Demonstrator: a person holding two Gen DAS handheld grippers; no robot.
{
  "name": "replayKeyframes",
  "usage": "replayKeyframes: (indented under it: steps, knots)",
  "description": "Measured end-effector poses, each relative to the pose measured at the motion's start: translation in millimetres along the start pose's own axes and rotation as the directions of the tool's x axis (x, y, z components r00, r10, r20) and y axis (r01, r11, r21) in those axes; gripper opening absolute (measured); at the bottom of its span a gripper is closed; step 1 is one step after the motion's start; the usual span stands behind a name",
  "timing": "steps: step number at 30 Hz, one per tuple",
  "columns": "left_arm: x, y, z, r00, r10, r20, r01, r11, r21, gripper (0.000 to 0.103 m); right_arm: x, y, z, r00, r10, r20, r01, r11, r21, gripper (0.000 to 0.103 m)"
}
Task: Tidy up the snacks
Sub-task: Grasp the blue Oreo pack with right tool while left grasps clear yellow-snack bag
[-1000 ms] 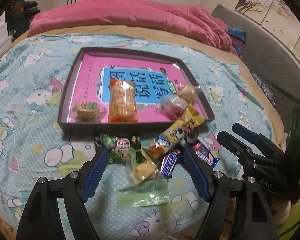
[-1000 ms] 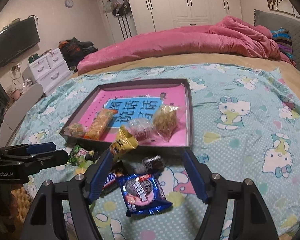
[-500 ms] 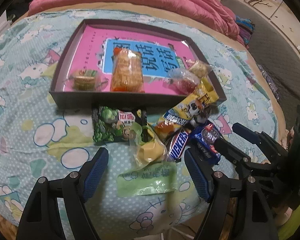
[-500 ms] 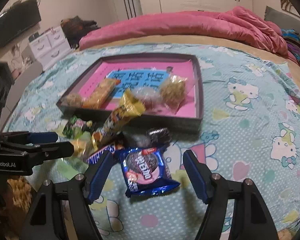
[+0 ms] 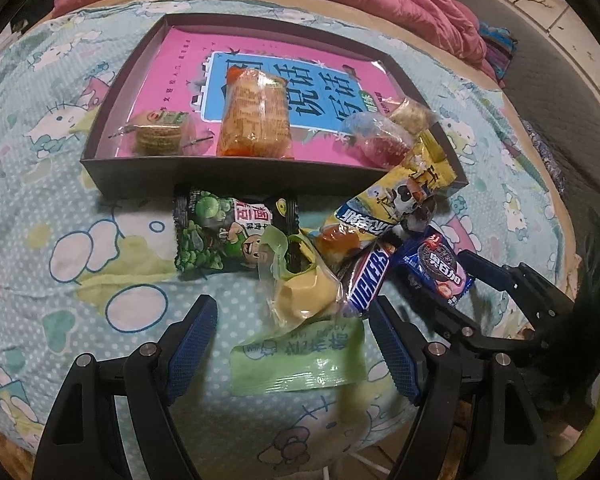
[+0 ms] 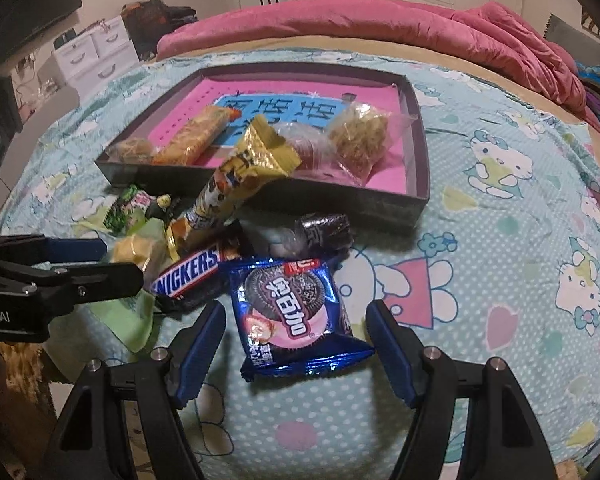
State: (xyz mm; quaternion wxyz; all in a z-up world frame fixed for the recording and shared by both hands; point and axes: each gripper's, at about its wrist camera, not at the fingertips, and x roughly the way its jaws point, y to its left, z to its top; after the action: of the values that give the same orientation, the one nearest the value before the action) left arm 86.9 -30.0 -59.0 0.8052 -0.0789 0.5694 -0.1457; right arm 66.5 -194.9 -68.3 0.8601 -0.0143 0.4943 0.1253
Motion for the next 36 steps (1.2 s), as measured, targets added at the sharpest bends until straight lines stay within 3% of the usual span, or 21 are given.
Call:
replayKeyframes:
  steps: [8,10,18,21,25,27,34,36]
  knots:
    - [10.9,-3.1,3.2,0.999,-0.041,-0.017,0.041,0.999,-0.015,0.078,10.1,-2.3,-1.0,1.000,-0.009,-0.023,0.009,1.000,-0.002,0.069]
    - [11.4,-4.2,4.5,0.999,-0.051,-0.016,0.051,0.999,-0.013,0.068,10.9,-2.6,-1.4,1.000,-0.010,-0.023,0.010,1.000,-0.004,0.069]
    - [17.9,-1.3,8.0,0.996,-0.091,-0.021,0.090,0.995,-0.031,0.058,10.2,-0.7,-1.2,1.000,-0.007,-0.012,0.007,1.000,-0.025,0.062]
    - [20.1,2.4,8.9,0.995,-0.096,-0.019,0.095,0.995,-0.041,0.048,8.7,0.8,-0.8,1.000,0.014,-0.008,-0.014,1.000,-0.027,0.061]
    - [21.9,11.2,8.1,0.992,-0.127,-0.015,0.126,0.989,-0.074,0.044,2.3,3.6,-0.6,0.998,0.060,0.004,-0.060,0.998,-0.026,0.058]
    - [20.9,12.5,8.2,0.990,-0.139,-0.015,0.137,0.988,-0.077,0.043,-1.1,4.2,-0.2,0.997,0.076,0.014,-0.076,0.997,-0.022,0.052]
    - [7.2,13.9,6.7,0.987,-0.162,0.003,0.162,0.984,-0.078,0.039,-15.6,-2.5,2.1,0.990,0.122,0.072,-0.124,0.992,0.024,0.052]
    - [-2.2,13.9,8.2,0.986,-0.166,0.025,0.168,0.983,-0.070,0.033,-20.7,-6.3,4.1,0.986,0.131,0.100,-0.136,0.990,0.039,0.052]
